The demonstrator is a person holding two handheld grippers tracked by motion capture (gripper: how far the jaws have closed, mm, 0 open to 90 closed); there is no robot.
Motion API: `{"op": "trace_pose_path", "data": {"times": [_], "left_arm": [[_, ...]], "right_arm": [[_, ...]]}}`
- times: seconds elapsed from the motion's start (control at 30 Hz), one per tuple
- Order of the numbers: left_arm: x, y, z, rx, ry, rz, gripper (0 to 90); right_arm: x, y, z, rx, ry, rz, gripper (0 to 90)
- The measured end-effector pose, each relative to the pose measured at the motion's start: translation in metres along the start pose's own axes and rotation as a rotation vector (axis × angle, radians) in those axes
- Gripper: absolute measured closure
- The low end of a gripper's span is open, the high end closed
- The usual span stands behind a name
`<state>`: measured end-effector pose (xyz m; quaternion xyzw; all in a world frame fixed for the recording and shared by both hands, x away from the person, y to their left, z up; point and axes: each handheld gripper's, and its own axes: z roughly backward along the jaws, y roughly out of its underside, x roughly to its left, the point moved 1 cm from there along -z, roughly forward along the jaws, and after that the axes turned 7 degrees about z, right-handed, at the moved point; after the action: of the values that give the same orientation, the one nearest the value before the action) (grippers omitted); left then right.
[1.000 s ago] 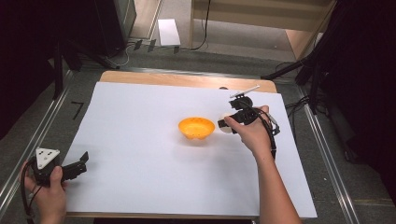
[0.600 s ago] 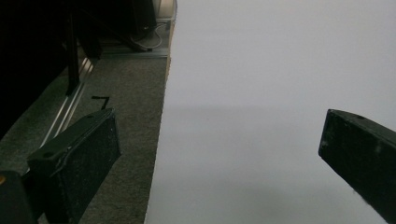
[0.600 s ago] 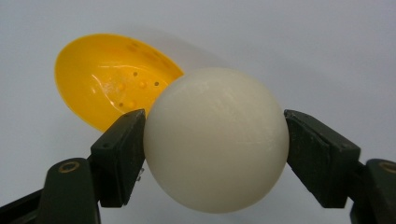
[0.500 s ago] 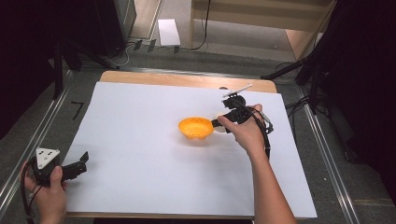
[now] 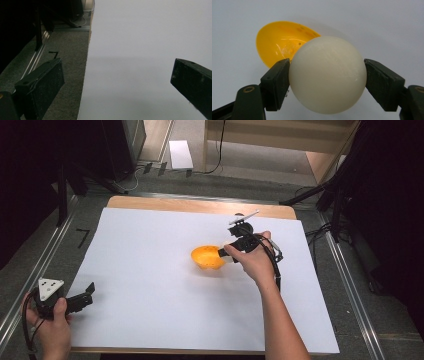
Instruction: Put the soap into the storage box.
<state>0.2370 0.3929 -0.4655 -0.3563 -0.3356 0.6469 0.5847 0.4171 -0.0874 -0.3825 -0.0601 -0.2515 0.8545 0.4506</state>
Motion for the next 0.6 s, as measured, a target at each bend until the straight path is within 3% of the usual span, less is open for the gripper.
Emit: {"op": "trace_pose_path", "data": {"times": [0.6], "left_arm": [[0.000,0.000,0.000,-0.001,0.001,0.002,0.0]], "right_arm": [[0.015,-0.009,-0.012,0.007,-0.022,0.015,24.7]]}}
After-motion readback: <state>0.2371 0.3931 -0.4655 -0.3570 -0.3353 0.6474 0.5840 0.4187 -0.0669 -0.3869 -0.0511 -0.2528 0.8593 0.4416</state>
